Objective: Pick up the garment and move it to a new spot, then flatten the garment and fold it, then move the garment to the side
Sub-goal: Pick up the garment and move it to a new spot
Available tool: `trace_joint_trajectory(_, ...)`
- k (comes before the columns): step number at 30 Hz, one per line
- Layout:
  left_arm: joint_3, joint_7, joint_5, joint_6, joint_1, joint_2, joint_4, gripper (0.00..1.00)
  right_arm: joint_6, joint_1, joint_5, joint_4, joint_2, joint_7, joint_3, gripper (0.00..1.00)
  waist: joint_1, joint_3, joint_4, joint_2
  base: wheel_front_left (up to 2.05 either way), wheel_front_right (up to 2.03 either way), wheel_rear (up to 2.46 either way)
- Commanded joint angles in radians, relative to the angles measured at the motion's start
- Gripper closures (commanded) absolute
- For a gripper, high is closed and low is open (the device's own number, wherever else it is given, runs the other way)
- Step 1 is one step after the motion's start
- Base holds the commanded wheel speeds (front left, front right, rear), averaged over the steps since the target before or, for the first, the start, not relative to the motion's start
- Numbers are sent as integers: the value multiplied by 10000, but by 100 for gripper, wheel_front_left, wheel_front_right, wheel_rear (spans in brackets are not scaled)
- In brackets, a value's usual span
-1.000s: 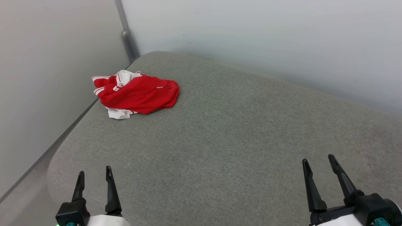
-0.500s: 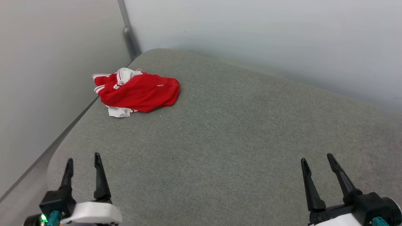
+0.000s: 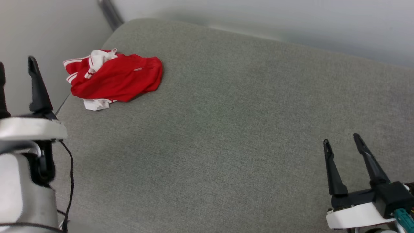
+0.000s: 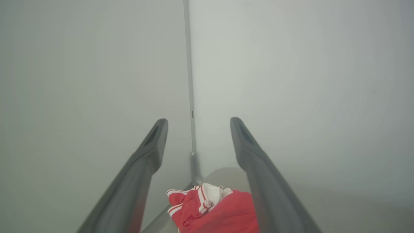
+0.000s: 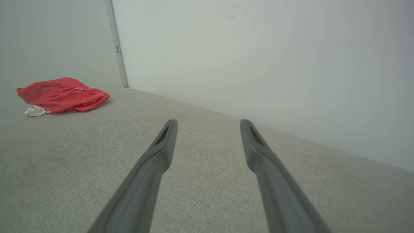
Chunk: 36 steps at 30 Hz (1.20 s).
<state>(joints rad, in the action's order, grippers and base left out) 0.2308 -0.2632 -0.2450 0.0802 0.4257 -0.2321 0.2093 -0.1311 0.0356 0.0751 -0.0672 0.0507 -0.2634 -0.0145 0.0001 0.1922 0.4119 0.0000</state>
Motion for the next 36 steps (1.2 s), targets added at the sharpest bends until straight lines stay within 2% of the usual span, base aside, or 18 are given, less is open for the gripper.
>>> trace_joint_trajectory(1,-28,-24,-29,99,440,-203,180,0,7,-175,139,-106,-10,-21,-105,0,-1,674,-279,0,0,0,0)
trace_joint_trajectory(9,-165,314,-659,391,3180,-1530,1987,0,7,-621,671,-553,-10,-21,-521,0,-1,1949,-648,0,0,0,0)
trace_joint_trajectory(13,-482,917,-1042,473,4204,-2368,2753,0,7,-816,882,-843,-8,-21,-626,0,-1,2500,-865,0,0,0,0)
trace_joint_trajectory(19,-1491,2521,-2573,472,5098,-3537,3607,0,5,-1027,1159,-1330,-8,-21,-824,0,-1,3124,-1057,0,0,0,0)
trace_joint_trajectory(26,-3414,5280,-4953,477,5129,-4879,3987,0,7,-1168,1308,-1865,-8,-21,-869,0,-1,3778,-1199,0,0,0,0)
trace_joint_trajectory(29,-4196,6430,-5802,477,5052,-5221,4143,0,7,-1188,1384,-2014,-4,-21,-868,0,-1,4045,-1225,0,0,0,0)
trace_joint_trajectory(32,-4776,7453,-6676,478,5017,-5323,4330,0,7,-1222,1417,-2093,84,-21,-828,0,-1,4279,-1288,0,0,0,0)
trace_joint_trajectory(36,-5244,8230,-7624,478,4998,-5330,4652,0,7,-1291,1436,-2176,155,-21,-893,0,-1,4556,-1384,0,0,0,0)
